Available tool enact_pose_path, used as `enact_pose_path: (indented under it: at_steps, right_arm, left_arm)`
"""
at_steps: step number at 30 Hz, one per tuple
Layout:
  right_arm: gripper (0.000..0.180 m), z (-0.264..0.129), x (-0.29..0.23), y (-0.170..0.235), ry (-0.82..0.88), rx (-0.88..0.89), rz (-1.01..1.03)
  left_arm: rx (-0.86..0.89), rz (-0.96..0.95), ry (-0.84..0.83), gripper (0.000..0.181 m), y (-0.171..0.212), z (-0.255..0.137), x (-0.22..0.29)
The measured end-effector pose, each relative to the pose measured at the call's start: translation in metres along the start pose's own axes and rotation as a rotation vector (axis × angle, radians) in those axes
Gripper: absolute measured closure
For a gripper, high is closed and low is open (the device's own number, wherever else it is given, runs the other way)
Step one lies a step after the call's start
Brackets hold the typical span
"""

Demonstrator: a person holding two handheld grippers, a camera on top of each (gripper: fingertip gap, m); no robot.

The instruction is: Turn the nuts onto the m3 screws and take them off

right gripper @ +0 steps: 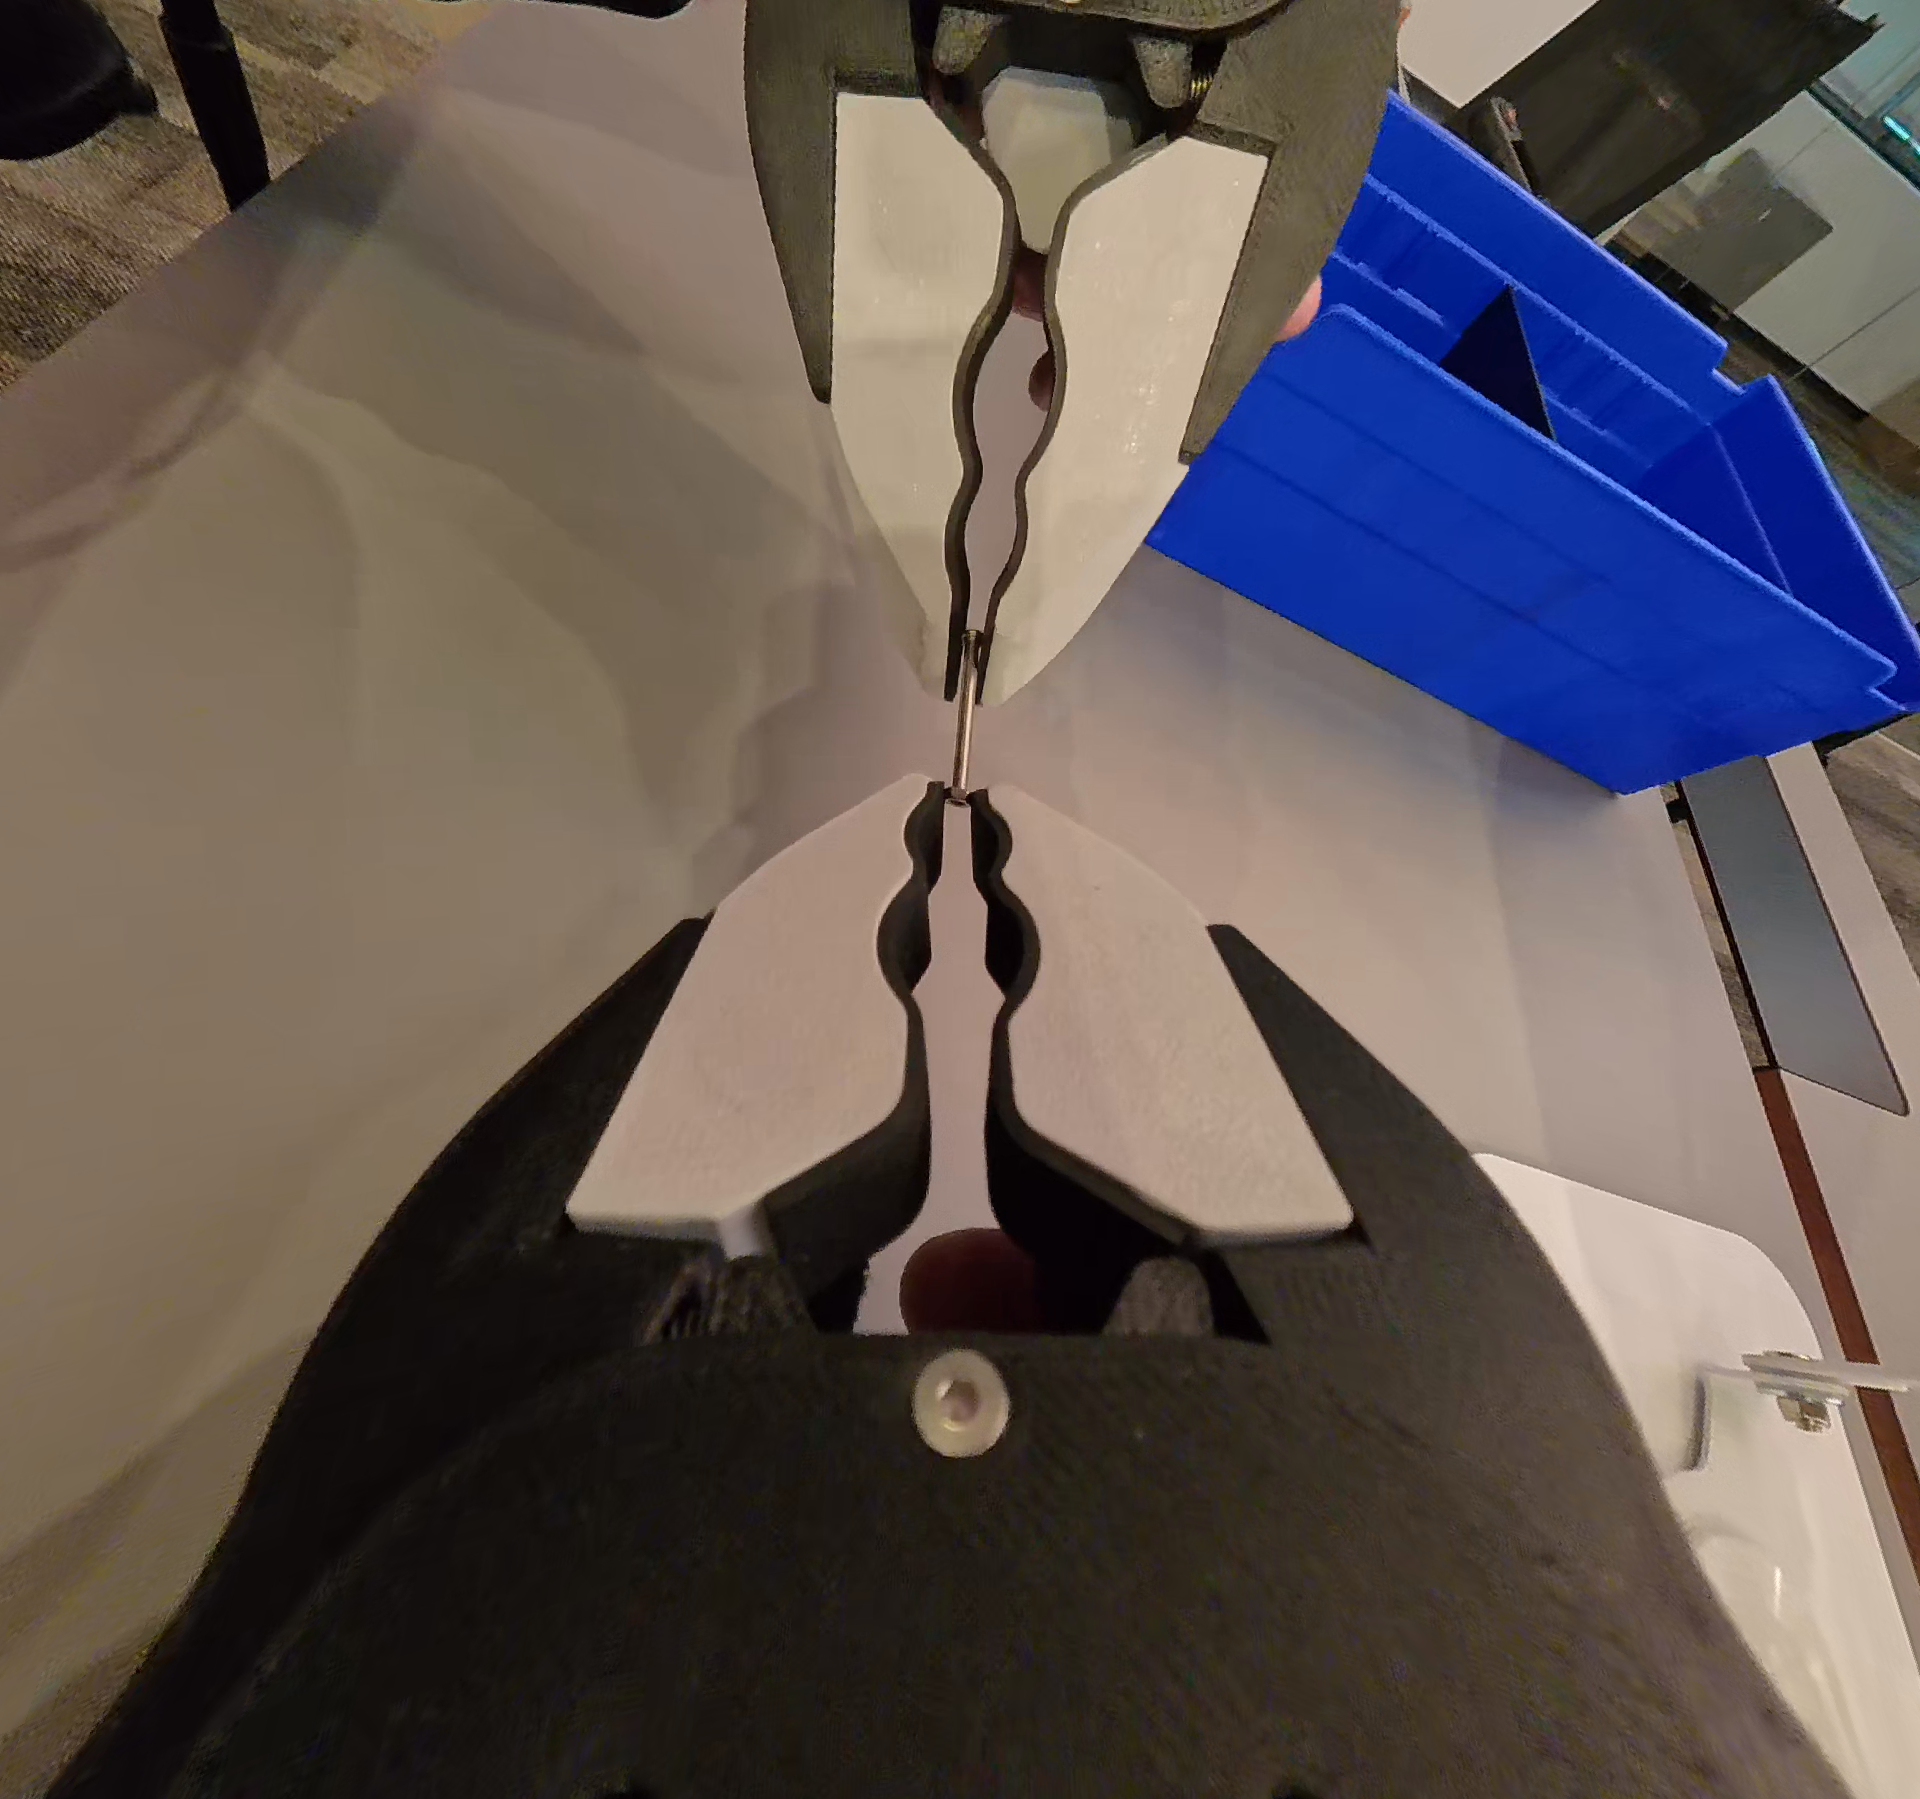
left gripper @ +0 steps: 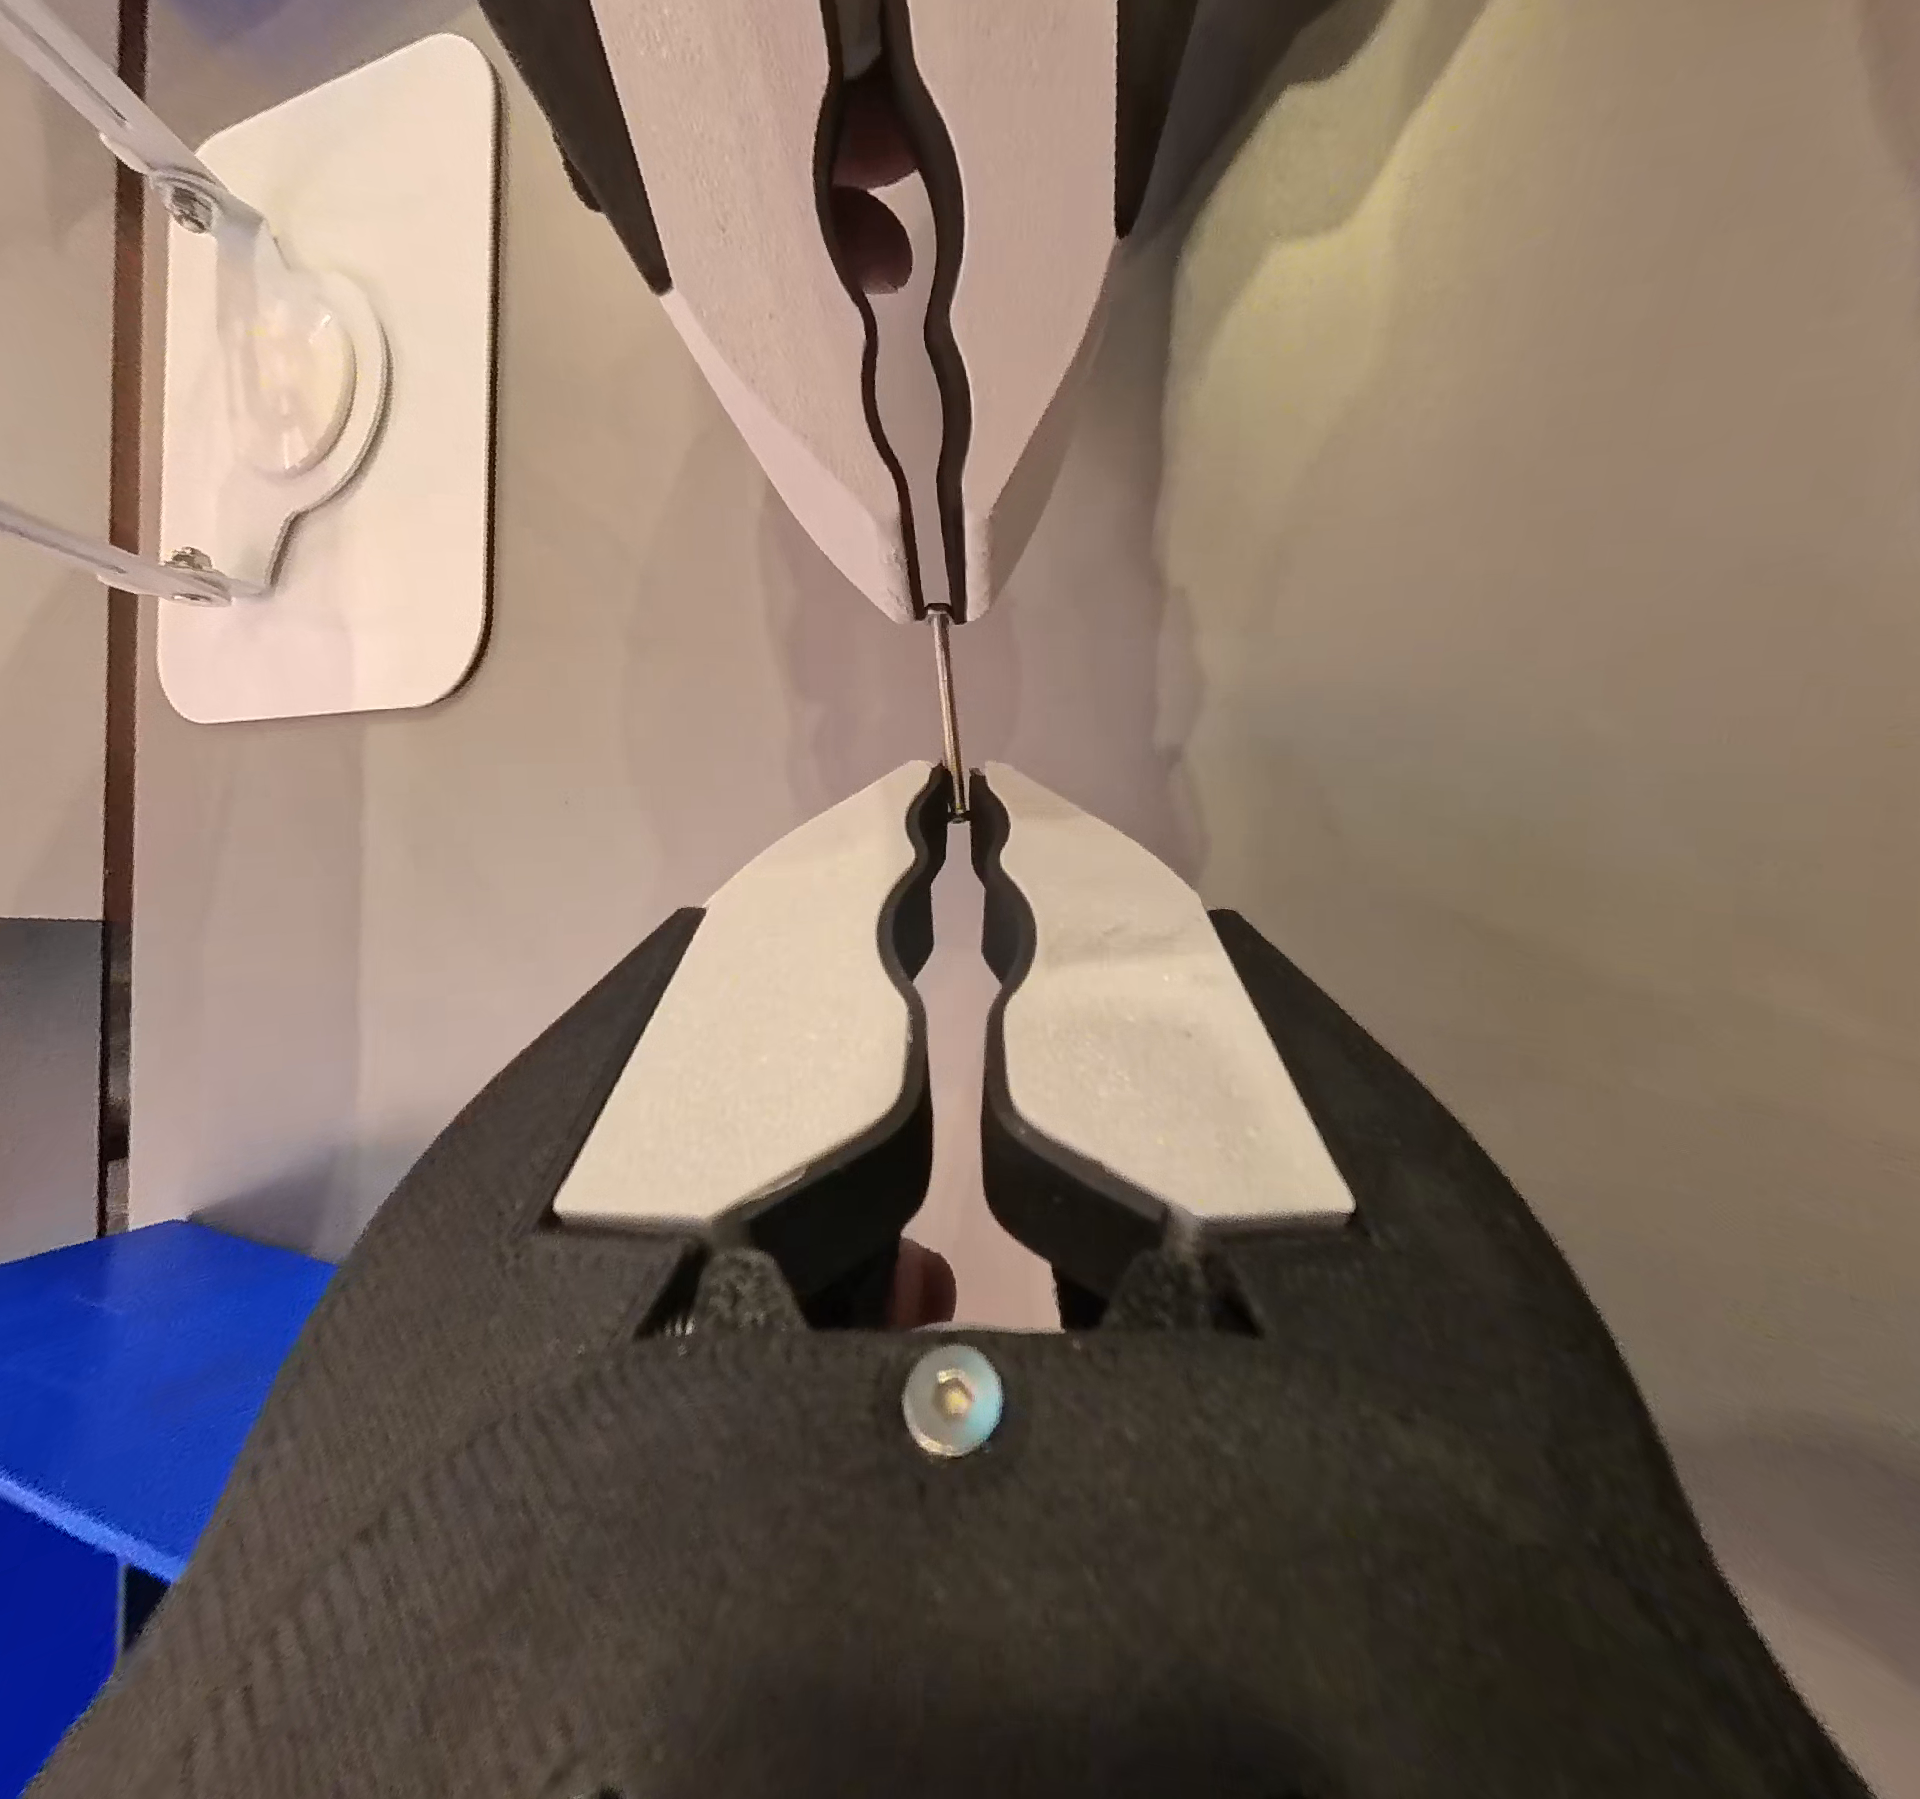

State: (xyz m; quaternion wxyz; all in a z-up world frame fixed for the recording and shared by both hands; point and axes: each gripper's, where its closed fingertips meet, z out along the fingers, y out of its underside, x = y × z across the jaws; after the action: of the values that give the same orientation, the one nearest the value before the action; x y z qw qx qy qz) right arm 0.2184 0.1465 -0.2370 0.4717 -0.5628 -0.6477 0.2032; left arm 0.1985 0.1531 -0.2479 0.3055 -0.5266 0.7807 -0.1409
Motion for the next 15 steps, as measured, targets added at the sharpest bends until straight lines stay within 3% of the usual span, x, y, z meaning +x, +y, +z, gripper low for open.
enact_pose_path:
  at_steps: [1,15]
  right_arm:
    - [0.174,-0.0002,-0.0002,0.0006,-0.003,-0.004,-0.002]
    - [0.174,-0.0042,0.0020,0.0073,-0.026,-0.024,0.026]
  left_arm:
    - [-0.007,0.005,0.002,0.177,0.0003,0.0010,-0.0001]
    - [-0.008,0.055,-0.053,0.177,-0.0059,0.0046,-0.0088]
